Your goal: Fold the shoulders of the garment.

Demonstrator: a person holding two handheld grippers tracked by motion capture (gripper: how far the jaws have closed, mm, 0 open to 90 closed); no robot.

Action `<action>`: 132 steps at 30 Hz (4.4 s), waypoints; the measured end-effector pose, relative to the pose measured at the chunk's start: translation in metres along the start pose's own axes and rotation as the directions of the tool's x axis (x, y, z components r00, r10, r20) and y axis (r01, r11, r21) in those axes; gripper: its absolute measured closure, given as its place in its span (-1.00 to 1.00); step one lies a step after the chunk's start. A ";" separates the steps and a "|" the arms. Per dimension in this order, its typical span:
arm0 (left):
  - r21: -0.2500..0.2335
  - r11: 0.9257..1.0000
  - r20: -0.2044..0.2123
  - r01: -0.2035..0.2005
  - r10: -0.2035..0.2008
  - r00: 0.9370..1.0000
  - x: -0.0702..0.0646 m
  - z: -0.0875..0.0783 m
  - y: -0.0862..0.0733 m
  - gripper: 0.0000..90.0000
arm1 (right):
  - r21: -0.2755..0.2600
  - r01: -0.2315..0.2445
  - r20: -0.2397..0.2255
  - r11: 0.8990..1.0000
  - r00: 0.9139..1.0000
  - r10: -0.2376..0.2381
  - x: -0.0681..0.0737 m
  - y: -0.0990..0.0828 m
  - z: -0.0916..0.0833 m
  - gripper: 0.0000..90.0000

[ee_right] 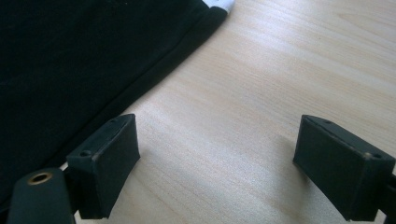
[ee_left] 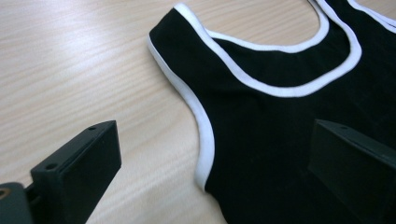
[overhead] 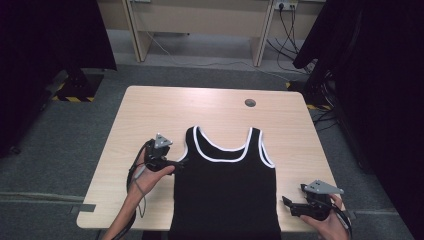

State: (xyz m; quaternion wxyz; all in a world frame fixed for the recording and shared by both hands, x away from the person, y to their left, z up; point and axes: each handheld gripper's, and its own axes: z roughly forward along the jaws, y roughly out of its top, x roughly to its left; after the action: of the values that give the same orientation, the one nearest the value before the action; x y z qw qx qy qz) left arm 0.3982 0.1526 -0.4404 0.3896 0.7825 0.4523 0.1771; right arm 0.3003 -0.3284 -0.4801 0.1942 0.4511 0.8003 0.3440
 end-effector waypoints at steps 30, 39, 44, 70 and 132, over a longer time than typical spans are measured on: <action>0.067 0.998 -0.083 -0.017 0.023 0.996 0.004 0.074 0.046 -0.85 | 0.000 0.001 -0.002 1.000 1.000 -0.001 0.000 0.000 0.000 -0.68; 0.066 0.998 -0.100 0.007 0.000 0.995 0.010 0.088 0.052 -0.78 | 0.001 0.002 -0.002 1.000 1.000 -0.002 0.000 0.000 0.000 -0.68; 0.070 0.997 -0.106 0.010 -0.003 0.994 0.010 0.097 0.055 -0.70 | 0.001 0.002 -0.002 1.000 1.000 -0.002 0.000 0.000 0.000 -0.69; 0.041 0.998 -0.092 -0.037 0.040 0.995 0.002 0.113 0.061 0.65 | -0.001 0.003 -0.002 1.000 1.000 -0.003 0.000 0.000 0.000 -0.69; -0.100 0.990 0.100 -0.098 0.108 0.989 -0.084 -0.023 -0.033 0.44 | 0.002 0.000 0.002 1.000 1.000 0.000 0.001 0.000 0.000 -0.70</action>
State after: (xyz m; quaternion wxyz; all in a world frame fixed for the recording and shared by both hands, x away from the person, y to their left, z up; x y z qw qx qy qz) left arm 0.3206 0.1018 -0.4446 0.4399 0.7937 0.3811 0.1767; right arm 0.3005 -0.3276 -0.4802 0.1944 0.4517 0.8004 0.3428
